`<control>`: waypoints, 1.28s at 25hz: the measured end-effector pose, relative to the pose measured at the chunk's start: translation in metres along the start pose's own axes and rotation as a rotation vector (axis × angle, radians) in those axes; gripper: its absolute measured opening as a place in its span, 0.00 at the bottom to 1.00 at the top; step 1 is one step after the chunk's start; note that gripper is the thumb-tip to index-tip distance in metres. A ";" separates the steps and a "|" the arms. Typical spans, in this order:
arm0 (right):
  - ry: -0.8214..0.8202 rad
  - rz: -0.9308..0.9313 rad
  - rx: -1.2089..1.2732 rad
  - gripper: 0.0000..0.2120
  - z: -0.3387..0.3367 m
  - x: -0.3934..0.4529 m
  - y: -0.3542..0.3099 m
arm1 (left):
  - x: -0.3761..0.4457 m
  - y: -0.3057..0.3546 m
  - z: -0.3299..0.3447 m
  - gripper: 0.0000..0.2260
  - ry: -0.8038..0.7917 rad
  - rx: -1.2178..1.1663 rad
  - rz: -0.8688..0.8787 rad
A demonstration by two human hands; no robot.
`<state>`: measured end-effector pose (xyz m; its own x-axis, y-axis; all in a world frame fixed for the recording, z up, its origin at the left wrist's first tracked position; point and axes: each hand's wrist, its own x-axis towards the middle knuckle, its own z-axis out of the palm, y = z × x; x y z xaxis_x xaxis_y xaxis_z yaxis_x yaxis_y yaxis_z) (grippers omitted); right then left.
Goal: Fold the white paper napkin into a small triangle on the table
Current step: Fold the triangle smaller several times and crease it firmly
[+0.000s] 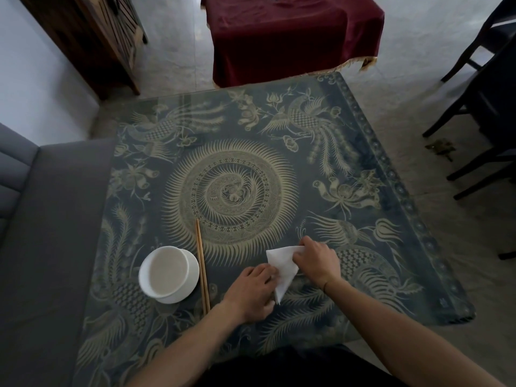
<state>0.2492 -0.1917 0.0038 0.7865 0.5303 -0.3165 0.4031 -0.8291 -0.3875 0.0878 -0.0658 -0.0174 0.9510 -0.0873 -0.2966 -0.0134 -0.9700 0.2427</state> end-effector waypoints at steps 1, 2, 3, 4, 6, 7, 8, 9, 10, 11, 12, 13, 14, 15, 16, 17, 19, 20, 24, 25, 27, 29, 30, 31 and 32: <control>0.017 -0.045 -0.021 0.08 0.000 0.000 -0.001 | 0.001 0.002 0.001 0.28 0.004 -0.001 -0.016; 0.032 -0.088 -0.033 0.07 0.000 -0.001 -0.002 | 0.002 0.003 0.002 0.29 0.015 0.001 -0.037; 0.045 -0.128 -0.038 0.07 0.002 -0.003 -0.001 | 0.002 0.004 0.002 0.30 0.021 0.003 -0.062; 0.057 -0.166 -0.042 0.07 0.003 -0.005 0.000 | 0.002 0.005 0.002 0.31 0.018 0.003 -0.087; 0.069 -0.239 -0.050 0.07 0.006 -0.011 0.002 | 0.002 0.004 0.002 0.31 -0.005 0.002 -0.124; 0.071 -0.277 -0.053 0.07 0.007 -0.014 0.003 | 0.002 0.003 0.002 0.31 -0.014 0.001 -0.133; 0.073 -0.314 -0.057 0.06 0.008 -0.017 0.003 | 0.002 0.002 0.002 0.31 -0.017 -0.003 -0.138; 0.076 -0.347 -0.067 0.05 0.010 -0.020 0.002 | 0.002 0.002 0.001 0.30 -0.012 -0.011 -0.137; 0.080 -0.376 -0.080 0.05 0.012 -0.023 0.002 | 0.002 0.001 0.001 0.29 0.004 -0.022 -0.132; 0.085 -0.402 -0.096 0.05 0.014 -0.026 0.001 | 0.001 0.000 0.000 0.27 0.033 -0.037 -0.123; 0.092 -0.427 -0.112 0.05 0.016 -0.029 0.000 | -0.001 0.000 -0.001 0.24 0.076 -0.061 -0.118; 0.098 -0.450 -0.127 0.05 0.018 -0.032 0.000 | -0.004 -0.002 -0.001 0.21 0.129 -0.094 -0.123; 0.099 -0.469 -0.141 0.07 0.019 -0.034 0.000 | -0.006 -0.003 -0.002 0.18 0.183 -0.129 -0.142; 0.094 -0.485 -0.151 0.08 0.020 -0.037 0.000 | -0.010 -0.006 -0.002 0.16 0.226 -0.153 -0.168; 0.089 -0.500 -0.156 0.10 0.020 -0.038 0.000 | -0.012 -0.009 -0.002 0.14 0.256 -0.157 -0.195; 0.082 -0.511 -0.159 0.11 0.021 -0.040 0.000 | -0.015 -0.012 -0.002 0.12 0.280 -0.151 -0.221; 0.064 -0.523 -0.155 0.12 0.021 -0.043 0.000 | -0.018 -0.014 -0.003 0.11 0.310 -0.144 -0.253; 0.054 -0.525 -0.154 0.12 0.022 -0.044 0.000 | -0.019 -0.014 -0.005 0.12 0.309 -0.148 -0.252; 0.043 -0.532 -0.182 0.09 0.024 -0.047 0.001 | -0.017 -0.011 -0.008 0.18 0.204 -0.138 -0.155; 0.040 -0.532 -0.196 0.09 0.024 -0.047 0.001 | -0.016 -0.011 -0.008 0.20 0.168 -0.118 -0.136; 0.040 -0.534 -0.220 0.11 0.024 -0.050 0.002 | -0.014 -0.010 -0.007 0.23 0.112 -0.077 -0.106; 0.043 -0.535 -0.226 0.11 0.025 -0.053 0.002 | -0.013 -0.010 -0.005 0.24 0.066 -0.047 -0.096; 0.044 -0.533 -0.220 0.12 0.025 -0.054 0.002 | -0.013 -0.011 -0.005 0.24 0.047 -0.037 -0.096; 0.046 -0.533 -0.207 0.12 0.025 -0.056 0.002 | -0.013 -0.012 -0.004 0.25 0.029 -0.030 -0.097; 0.049 -0.538 -0.192 0.13 0.026 -0.057 0.002 | -0.013 -0.013 -0.003 0.25 0.012 -0.025 -0.101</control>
<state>0.1933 -0.2187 -0.0012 0.4663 0.8814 -0.0760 0.8267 -0.4647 -0.3171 0.0769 -0.0514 -0.0138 0.9508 0.0133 -0.3096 0.0900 -0.9678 0.2349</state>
